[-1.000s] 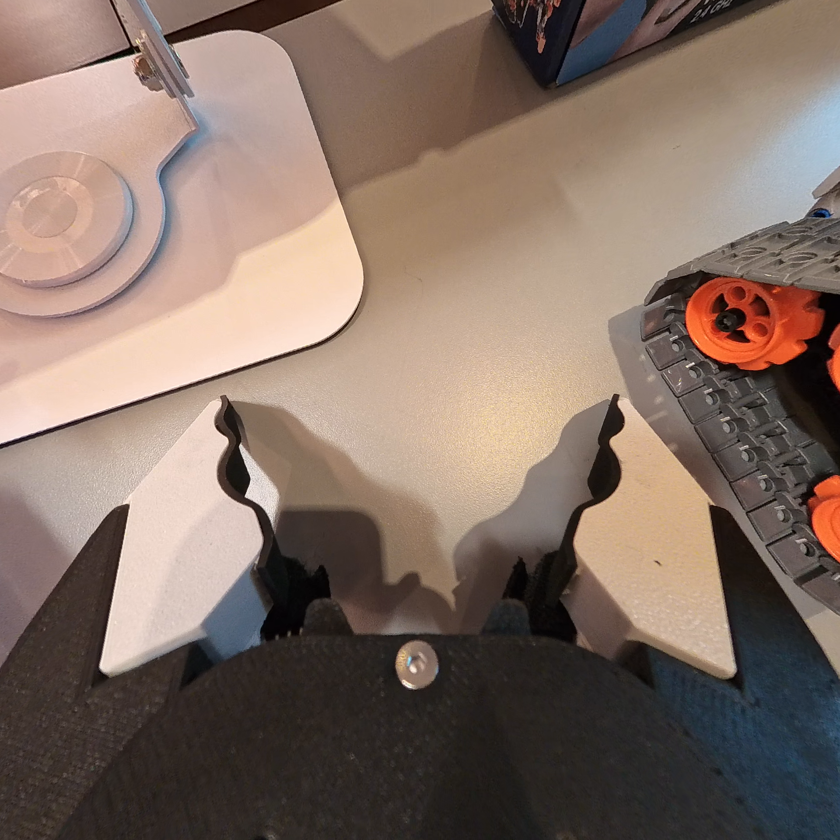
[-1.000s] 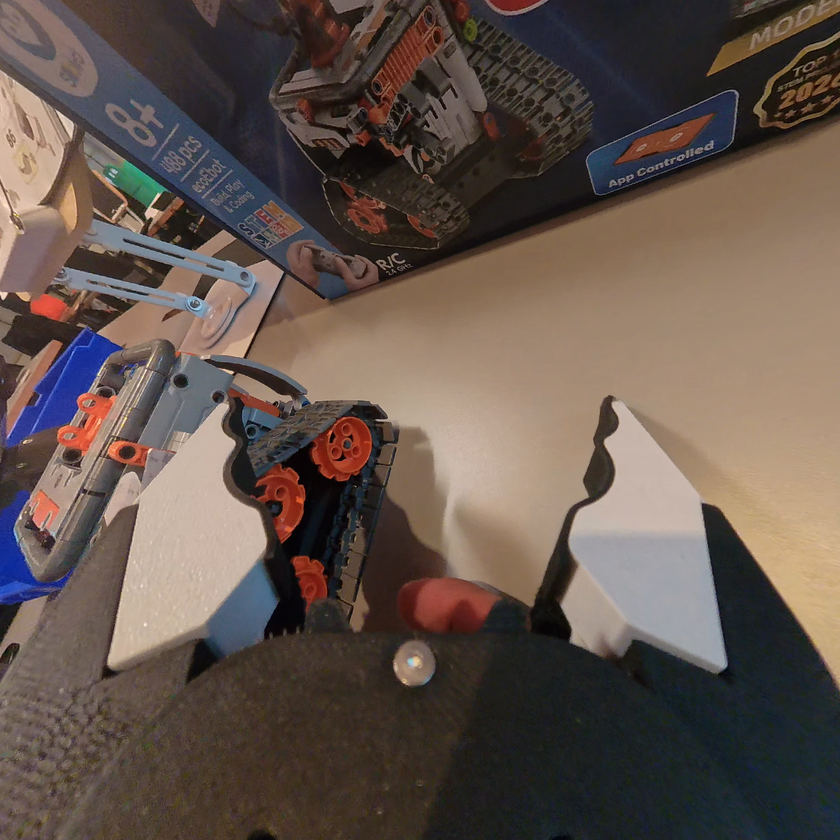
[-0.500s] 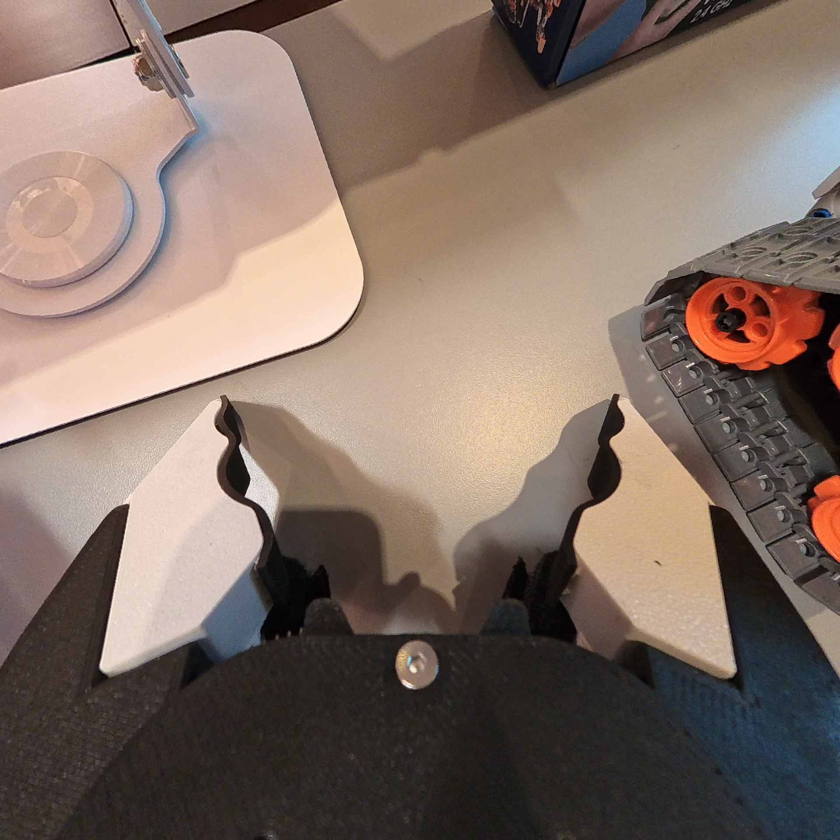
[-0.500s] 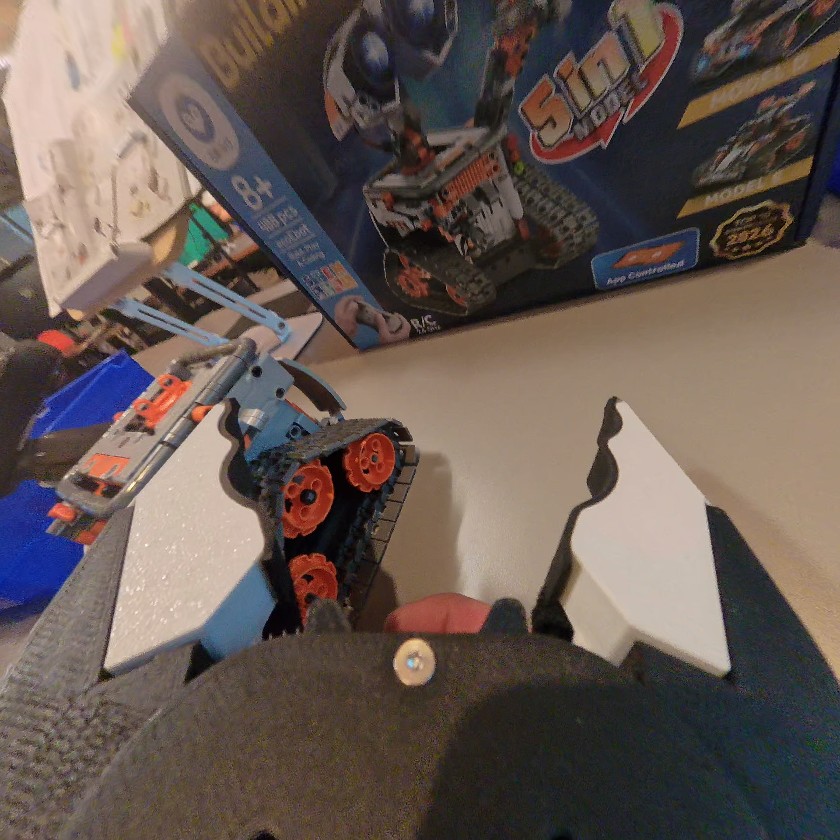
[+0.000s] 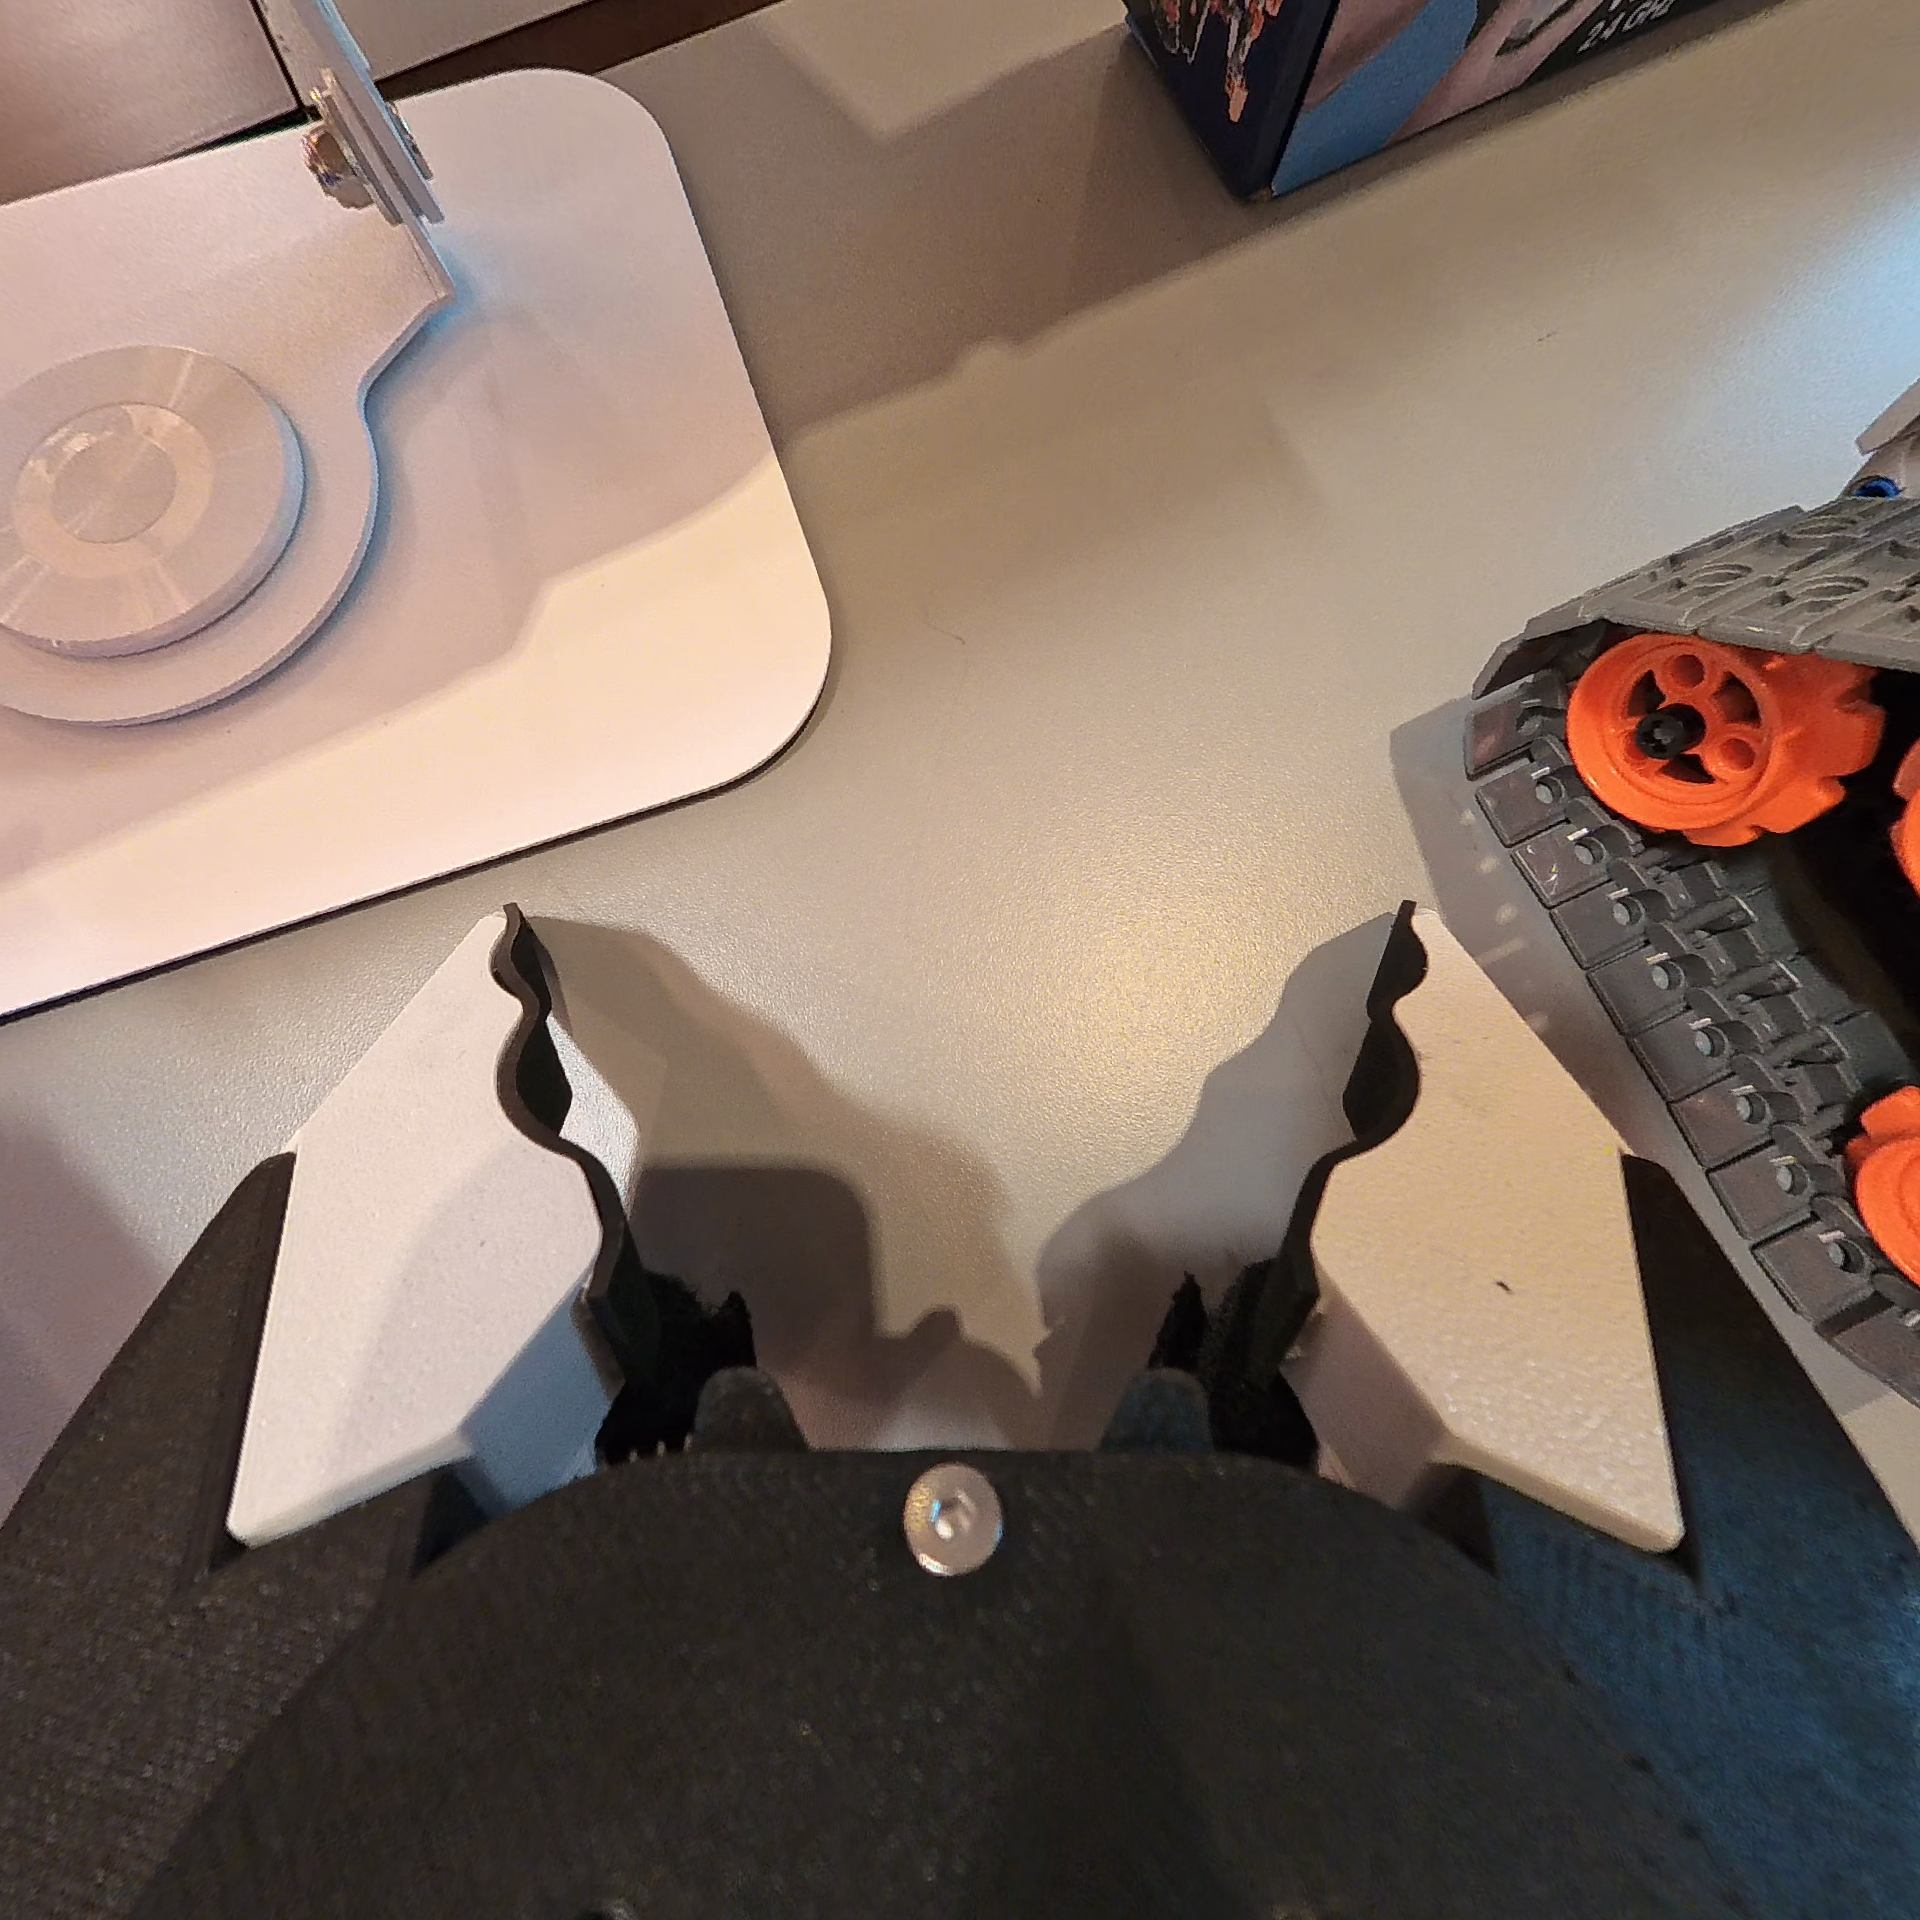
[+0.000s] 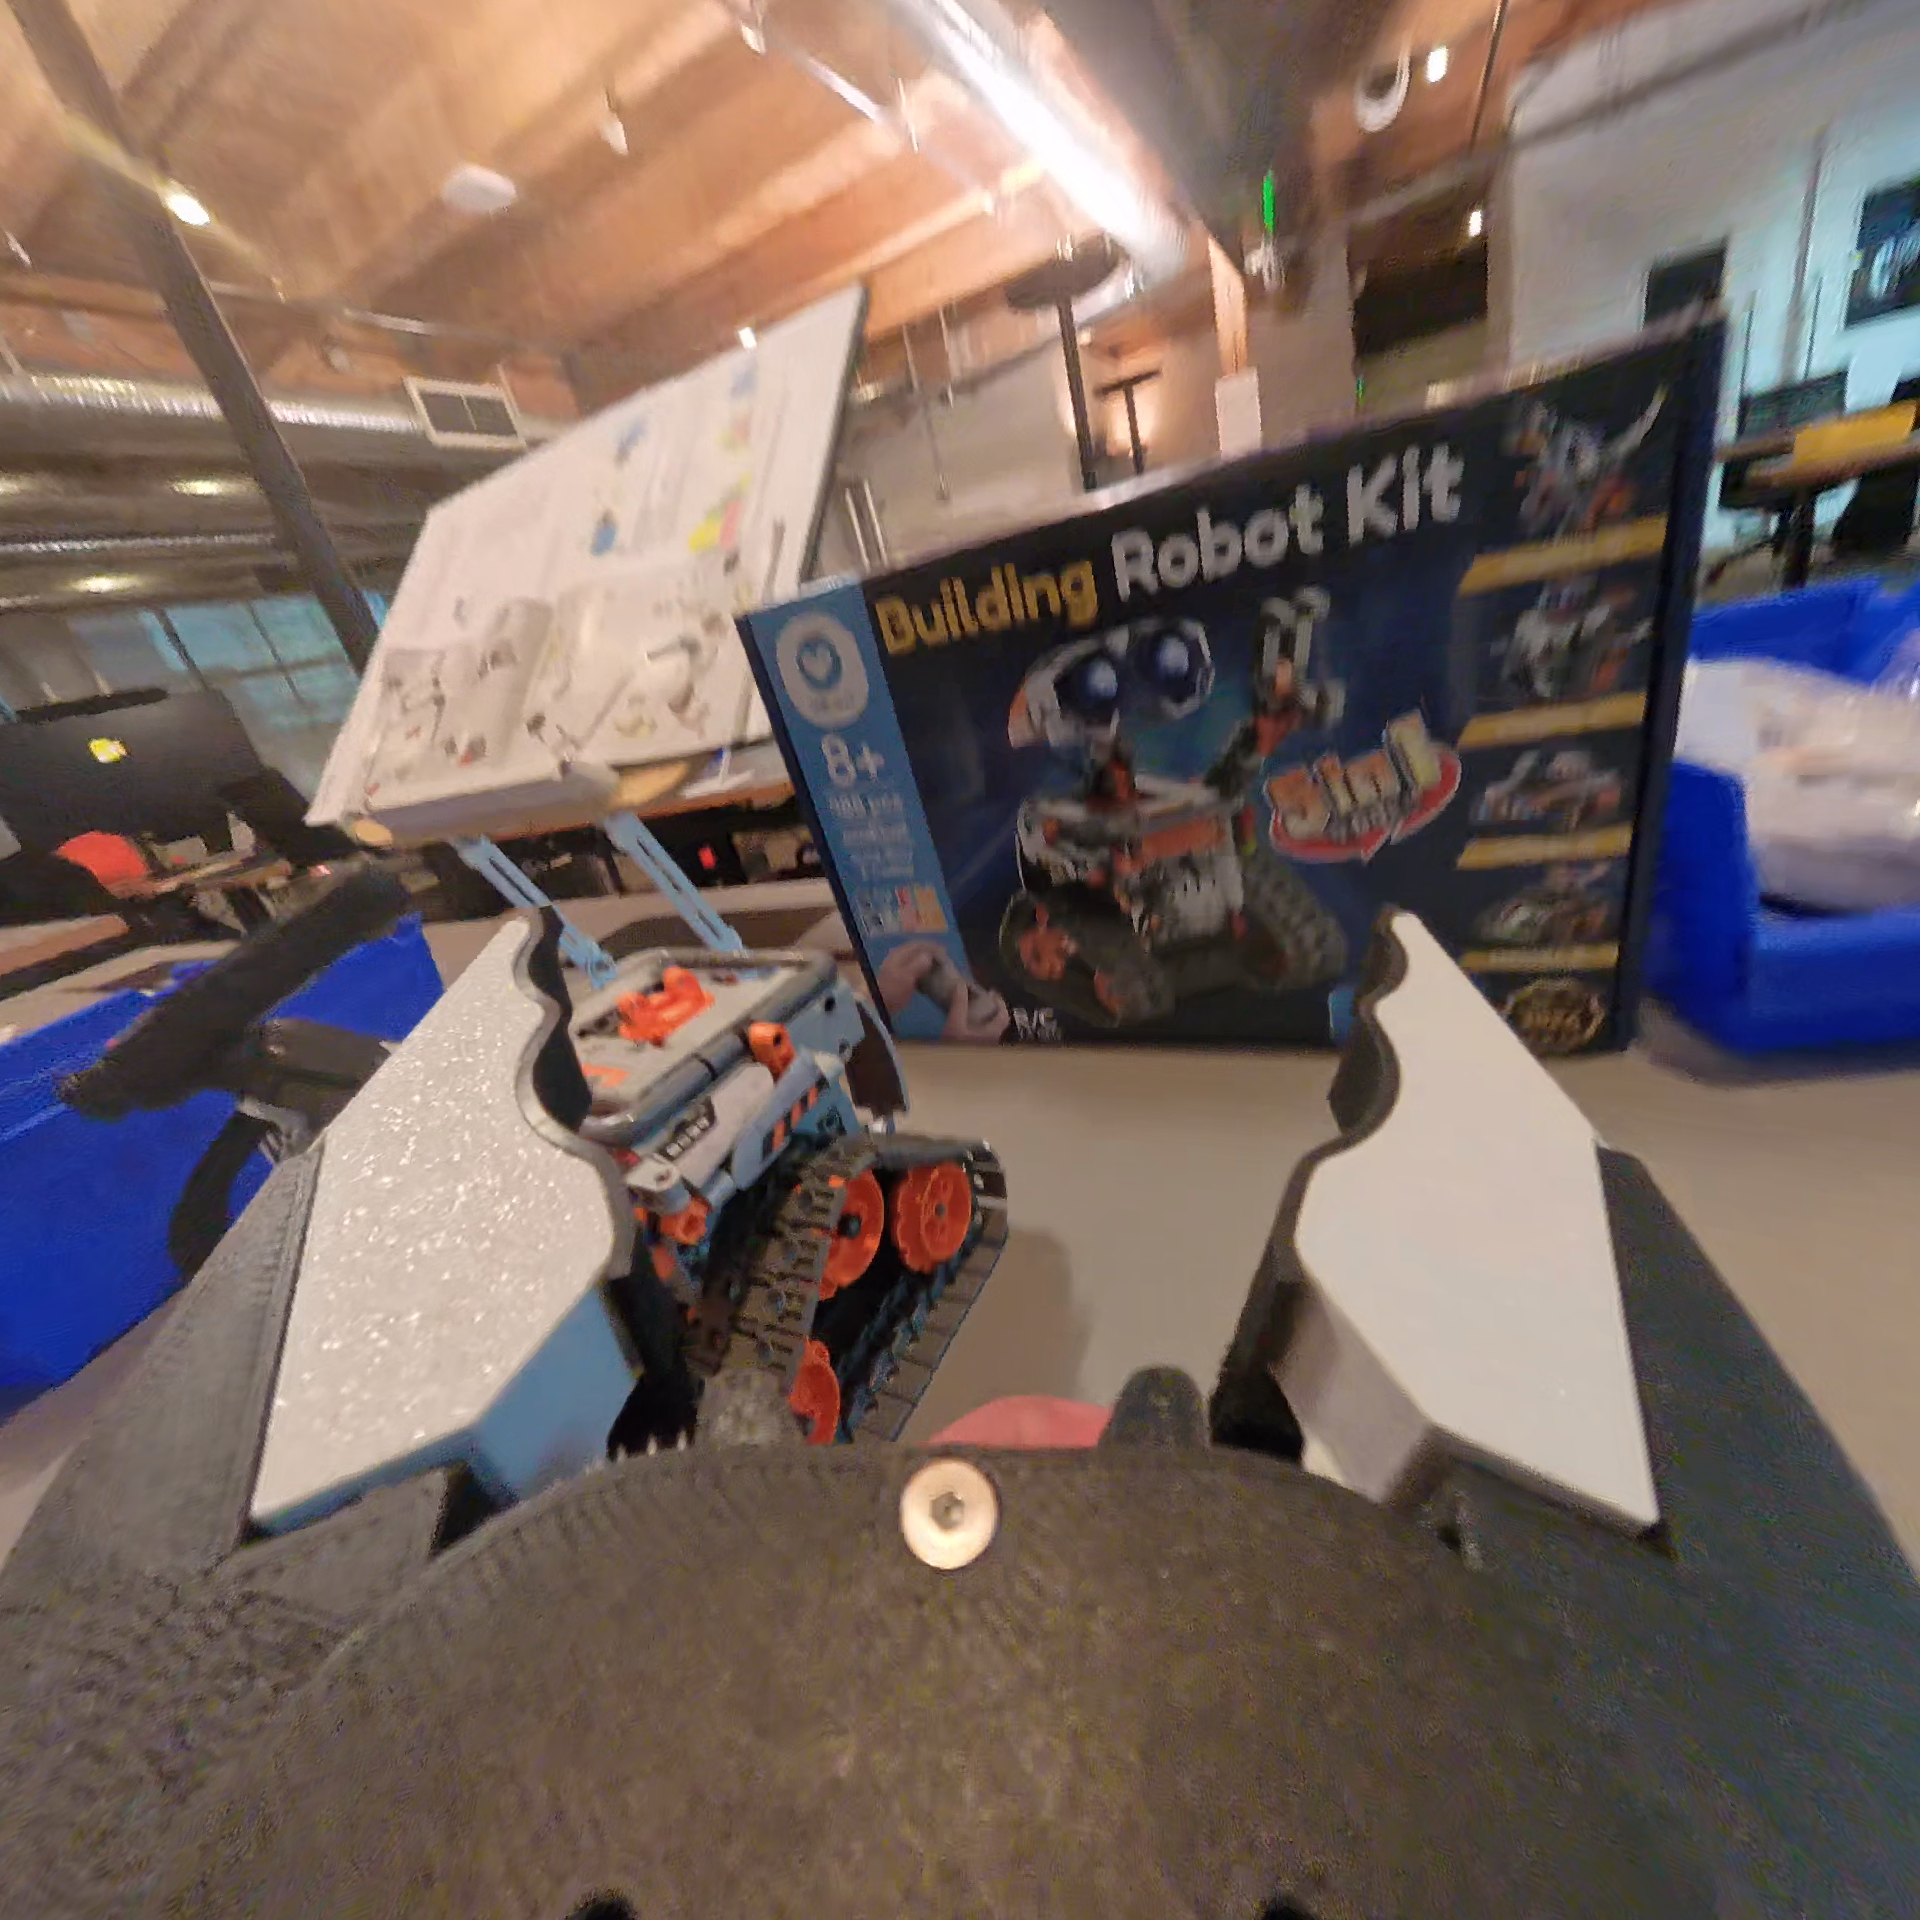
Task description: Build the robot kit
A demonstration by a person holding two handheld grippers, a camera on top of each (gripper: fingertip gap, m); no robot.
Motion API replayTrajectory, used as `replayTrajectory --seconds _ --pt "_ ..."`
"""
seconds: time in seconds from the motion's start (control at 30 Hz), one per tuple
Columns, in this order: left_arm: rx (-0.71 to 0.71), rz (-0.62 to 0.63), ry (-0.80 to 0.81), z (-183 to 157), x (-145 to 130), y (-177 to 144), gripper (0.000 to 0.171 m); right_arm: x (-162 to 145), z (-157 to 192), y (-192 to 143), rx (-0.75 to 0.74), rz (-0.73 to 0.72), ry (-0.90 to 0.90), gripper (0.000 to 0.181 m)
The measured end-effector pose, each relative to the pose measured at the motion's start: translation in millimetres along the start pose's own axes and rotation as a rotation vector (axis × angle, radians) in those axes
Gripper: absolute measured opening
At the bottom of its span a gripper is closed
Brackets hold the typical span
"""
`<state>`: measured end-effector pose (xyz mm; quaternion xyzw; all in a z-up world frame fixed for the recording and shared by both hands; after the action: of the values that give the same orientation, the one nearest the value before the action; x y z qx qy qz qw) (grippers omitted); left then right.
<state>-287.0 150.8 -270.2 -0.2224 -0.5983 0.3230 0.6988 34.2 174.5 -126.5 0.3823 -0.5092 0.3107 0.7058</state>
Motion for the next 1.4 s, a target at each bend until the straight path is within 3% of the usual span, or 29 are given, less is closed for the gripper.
replayTrajectory --seconds 0.17,0.57,1.4 --pt "0.000 0.000 0.000 0 0 0 0.150 26 13 -13 -0.026 -0.106 -0.097 0.138" --pt "0.000 0.000 0.000 0 0 0 0.150 -15 14 -1 -0.076 0.080 -0.171 0.140" --pt "0.000 0.000 0.000 0 0 0 0.150 -23 41 5 -0.073 0.134 -0.248 0.132"
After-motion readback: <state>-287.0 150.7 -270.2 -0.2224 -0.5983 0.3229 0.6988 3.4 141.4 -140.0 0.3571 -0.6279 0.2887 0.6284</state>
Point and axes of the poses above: each gripper's, where its closed fingertips meet, y out along the fingers, x out of its top, z = x × y across the jaws, the point moved 3 cm from there along -y, back along the fingers, and after that the axes turned 14 degrees about x, right-handed, at the moved point
